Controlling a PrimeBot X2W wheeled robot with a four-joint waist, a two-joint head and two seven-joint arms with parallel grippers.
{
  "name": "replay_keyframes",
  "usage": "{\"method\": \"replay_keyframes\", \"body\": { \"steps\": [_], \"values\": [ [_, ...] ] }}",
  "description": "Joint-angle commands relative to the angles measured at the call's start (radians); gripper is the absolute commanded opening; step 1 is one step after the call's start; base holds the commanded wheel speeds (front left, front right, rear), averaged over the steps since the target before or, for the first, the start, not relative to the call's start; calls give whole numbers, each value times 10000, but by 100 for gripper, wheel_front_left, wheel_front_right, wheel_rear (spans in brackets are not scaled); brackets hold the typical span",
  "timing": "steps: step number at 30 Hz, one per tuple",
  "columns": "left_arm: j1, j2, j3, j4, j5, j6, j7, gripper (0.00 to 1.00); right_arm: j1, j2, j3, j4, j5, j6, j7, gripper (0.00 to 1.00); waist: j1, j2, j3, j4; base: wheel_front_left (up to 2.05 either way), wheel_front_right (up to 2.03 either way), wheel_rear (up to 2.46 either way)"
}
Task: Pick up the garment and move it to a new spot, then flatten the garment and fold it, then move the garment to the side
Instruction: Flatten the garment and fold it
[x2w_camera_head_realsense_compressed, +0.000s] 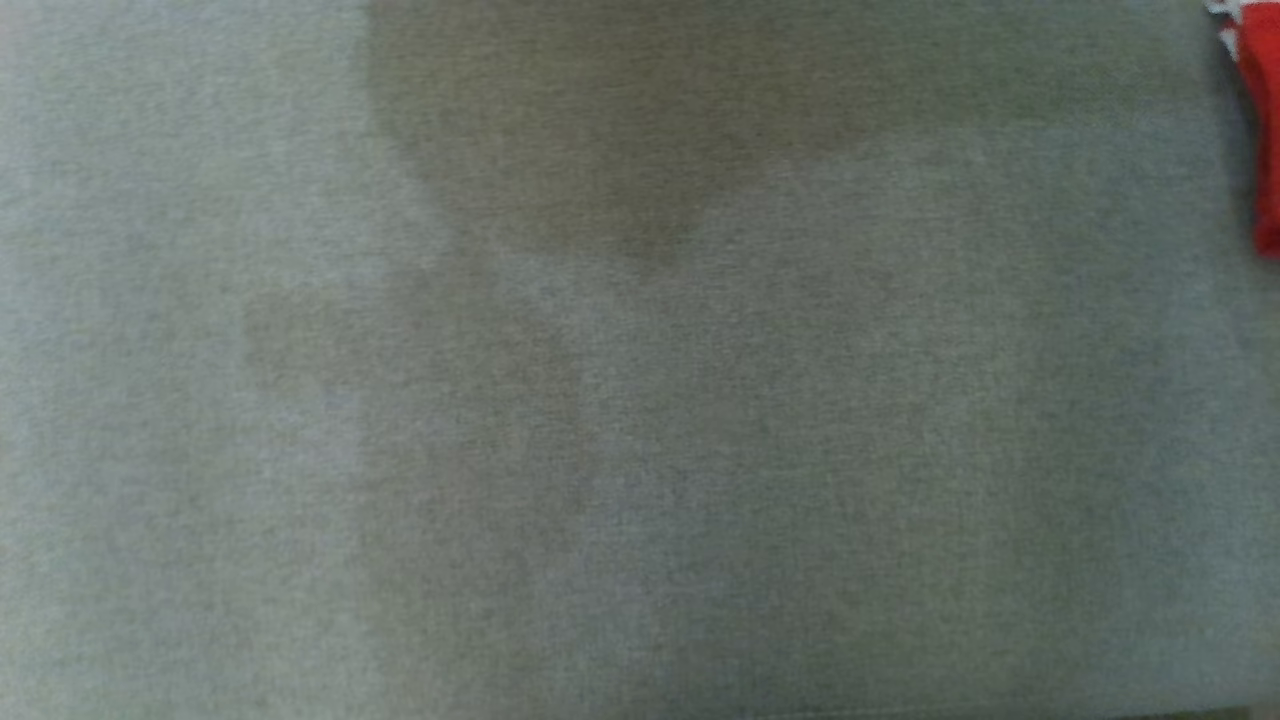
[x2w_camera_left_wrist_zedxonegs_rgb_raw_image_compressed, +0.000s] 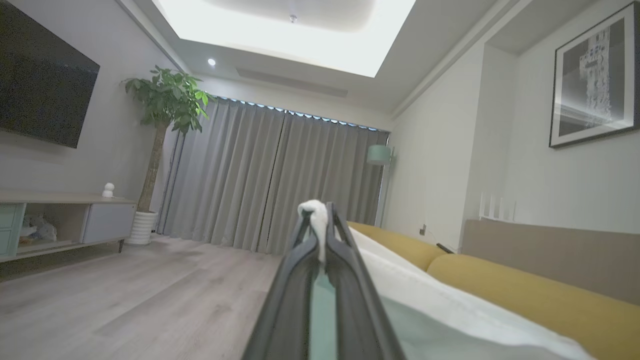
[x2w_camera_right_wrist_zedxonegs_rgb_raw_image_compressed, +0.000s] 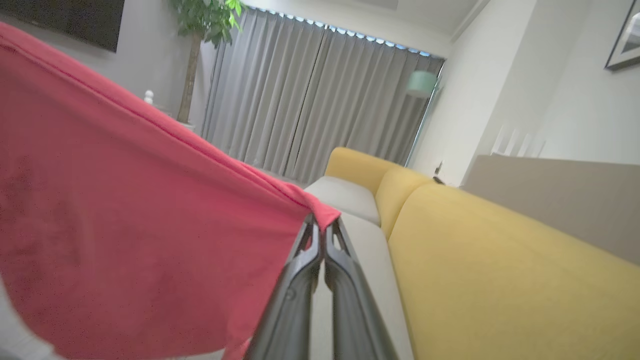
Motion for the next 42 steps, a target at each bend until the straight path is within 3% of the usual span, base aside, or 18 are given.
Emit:
{"method": "replay_keyframes", "body": {
  "steps": [1,5,11,15,20,29,33,42],
  "values": [
    [-106,372,0,5,99,-195,-139,0,53,207,-3,36,-138,-17,-105,0,-5,1,-18,114,0,0,0],
    [802,105,-213,791,90,-712,-409,0,867,263,434,854,-195,-17,-183,0,-5,1,-187,334,0,0,0],
    [3222,36,-539,1207,221,-1102,-530,0,2633,92,1672,1713,470,-17,-193,0,-5,1,-930,598,0,0,0],
    [5087,190,-947,1028,398,-1245,-538,0,3730,-177,2828,1903,1501,-17,222,0,-5,1,-1586,731,0,0,0],
    [7228,596,-1615,683,381,-1309,-427,0,4872,-902,4434,1177,3063,-17,1102,0,-5,1,-2358,795,0,0,0],
    [10324,1851,-3215,-1799,-367,-1319,1033,0,6005,-2527,6598,-663,5573,-17,2394,0,-5,1,-3453,849,0,0,0],
    [11477,2444,-3495,-3279,-744,-1316,1846,0,6469,-3064,7250,-1211,6372,-17,2816,0,-5,1,-3897,855,0,0,0],
    [13653,3312,-3751,-5999,-1379,-861,3602,0,7577,-3901,8103,-2194,7735,-17,3380,0,-5,1,-4903,787,0,0,0]
  ]
}}
